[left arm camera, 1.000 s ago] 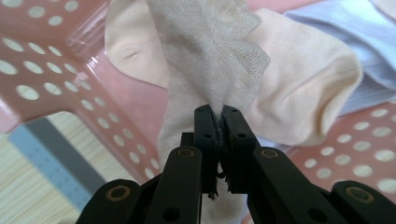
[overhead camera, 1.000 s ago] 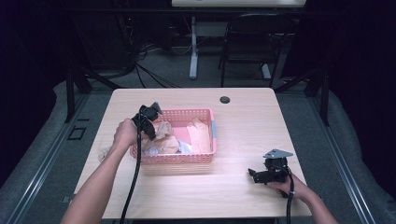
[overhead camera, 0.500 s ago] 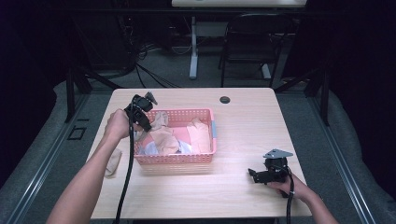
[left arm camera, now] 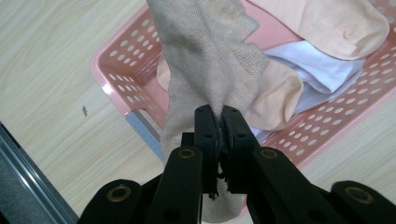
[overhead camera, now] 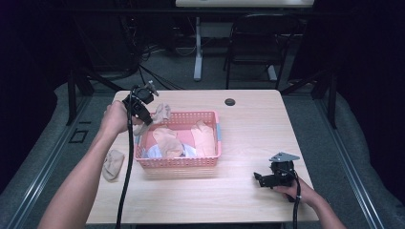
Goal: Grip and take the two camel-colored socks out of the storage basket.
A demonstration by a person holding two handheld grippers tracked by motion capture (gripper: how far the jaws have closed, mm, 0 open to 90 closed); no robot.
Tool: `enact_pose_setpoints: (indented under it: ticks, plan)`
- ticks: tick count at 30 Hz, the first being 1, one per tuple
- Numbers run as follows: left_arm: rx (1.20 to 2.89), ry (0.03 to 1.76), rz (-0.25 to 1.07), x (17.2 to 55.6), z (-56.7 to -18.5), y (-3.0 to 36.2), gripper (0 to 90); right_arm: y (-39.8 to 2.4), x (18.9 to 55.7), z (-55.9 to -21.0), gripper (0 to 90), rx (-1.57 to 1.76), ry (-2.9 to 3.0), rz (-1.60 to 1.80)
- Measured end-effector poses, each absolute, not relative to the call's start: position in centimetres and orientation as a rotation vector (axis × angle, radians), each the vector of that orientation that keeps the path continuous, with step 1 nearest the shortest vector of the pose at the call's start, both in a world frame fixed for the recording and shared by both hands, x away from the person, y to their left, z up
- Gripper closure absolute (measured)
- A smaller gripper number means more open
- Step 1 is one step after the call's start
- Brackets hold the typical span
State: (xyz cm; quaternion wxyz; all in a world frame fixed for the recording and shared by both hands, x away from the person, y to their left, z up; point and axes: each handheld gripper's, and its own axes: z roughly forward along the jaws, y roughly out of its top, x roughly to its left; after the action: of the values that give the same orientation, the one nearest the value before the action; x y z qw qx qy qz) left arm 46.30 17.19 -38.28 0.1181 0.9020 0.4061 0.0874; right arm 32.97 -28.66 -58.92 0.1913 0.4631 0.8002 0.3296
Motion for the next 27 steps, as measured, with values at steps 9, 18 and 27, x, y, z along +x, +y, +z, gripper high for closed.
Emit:
enact_pose_setpoints:
  ticks: [9, 18, 27]
  plan:
    - [2.631, 1.196, 0.283, 45.8, -36.8, 18.5, 85.9, -28.6, 33.0, -58.9, 0.0, 1.301, 2.246, 0.932]
    - [2.617, 1.288, 0.298, 44.9, -36.1, 21.9, 85.9, -28.6, 33.2, -59.0, 0.0, 1.289, 2.252, 0.932]
    - [2.574, 1.415, 0.298, 44.0, -36.7, 26.6, 85.9, -28.6, 33.2, -58.9, 0.0, 1.282, 2.268, 0.926]
